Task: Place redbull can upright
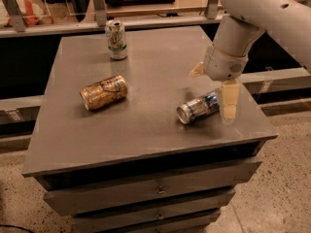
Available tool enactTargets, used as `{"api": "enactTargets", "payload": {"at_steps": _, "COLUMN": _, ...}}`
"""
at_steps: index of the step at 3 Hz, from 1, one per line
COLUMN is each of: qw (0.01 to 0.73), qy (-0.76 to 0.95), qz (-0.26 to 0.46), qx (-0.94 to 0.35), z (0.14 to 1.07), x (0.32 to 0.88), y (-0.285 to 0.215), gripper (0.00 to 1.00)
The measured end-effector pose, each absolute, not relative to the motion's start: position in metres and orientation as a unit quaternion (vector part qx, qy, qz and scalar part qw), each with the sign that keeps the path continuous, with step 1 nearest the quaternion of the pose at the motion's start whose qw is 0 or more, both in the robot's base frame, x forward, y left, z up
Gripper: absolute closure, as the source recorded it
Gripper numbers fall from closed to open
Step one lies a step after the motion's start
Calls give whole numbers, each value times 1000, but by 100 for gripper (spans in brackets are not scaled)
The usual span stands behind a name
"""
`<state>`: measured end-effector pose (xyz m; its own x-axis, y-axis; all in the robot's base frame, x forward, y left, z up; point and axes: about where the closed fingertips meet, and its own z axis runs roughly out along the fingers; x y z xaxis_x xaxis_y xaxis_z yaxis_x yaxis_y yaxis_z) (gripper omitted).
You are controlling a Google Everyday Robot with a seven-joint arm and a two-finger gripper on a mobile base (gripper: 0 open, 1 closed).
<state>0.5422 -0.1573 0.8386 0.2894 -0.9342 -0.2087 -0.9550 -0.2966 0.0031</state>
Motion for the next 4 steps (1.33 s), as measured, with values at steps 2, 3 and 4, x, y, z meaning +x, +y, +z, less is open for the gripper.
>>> {"api": "enactTargets", "payload": {"at_steps": 2, "qw": 58, "qy": 595, "qz": 115, "qx": -794, "z": 815, "x": 531, "y": -164, "gripper": 40}}
{"api": "enactTargets", "payload": {"at_steps": 3, "qw": 58, "qy": 595, "qz": 115, "qx": -793, "z": 822, "x": 531, "y": -164, "gripper": 64}}
{"api": "enactTargets", "payload": {"at_steps": 4, "qw": 58, "qy": 595, "qz": 115, "qx": -794, "z": 830, "x": 531, "y": -164, "gripper": 87}}
